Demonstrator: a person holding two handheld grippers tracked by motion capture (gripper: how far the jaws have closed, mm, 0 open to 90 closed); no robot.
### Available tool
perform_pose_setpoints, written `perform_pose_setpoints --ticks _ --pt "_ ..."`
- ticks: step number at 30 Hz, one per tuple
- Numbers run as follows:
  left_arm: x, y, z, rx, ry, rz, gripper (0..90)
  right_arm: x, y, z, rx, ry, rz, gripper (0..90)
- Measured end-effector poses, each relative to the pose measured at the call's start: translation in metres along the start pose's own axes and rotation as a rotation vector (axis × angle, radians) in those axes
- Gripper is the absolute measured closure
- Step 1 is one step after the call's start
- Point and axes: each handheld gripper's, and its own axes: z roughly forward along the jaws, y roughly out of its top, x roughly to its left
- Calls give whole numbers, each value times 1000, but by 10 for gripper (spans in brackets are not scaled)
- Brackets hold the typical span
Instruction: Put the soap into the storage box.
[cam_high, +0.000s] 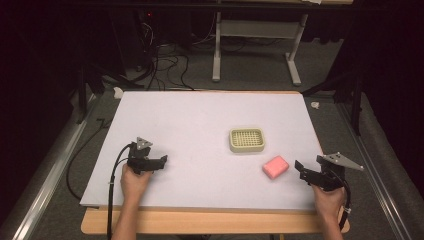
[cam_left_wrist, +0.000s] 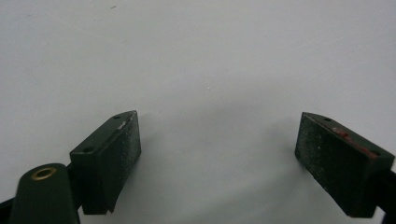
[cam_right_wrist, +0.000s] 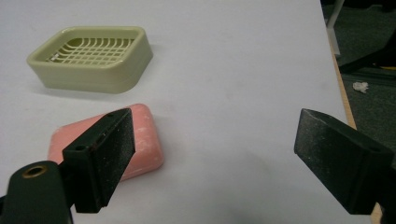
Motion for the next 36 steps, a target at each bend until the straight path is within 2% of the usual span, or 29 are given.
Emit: perform_pose_setpoints --ticks 11,21,36 --pt "0 0 0 0 1 0 147 16 -8 -8 -2 54 -36 121" --pt "0 0 0 0 3 -1 147 38 -12 -2 19 104 -92 117" --pt "0 0 0 0 2 -3 147 55 -3 10 40 128 -135 113"
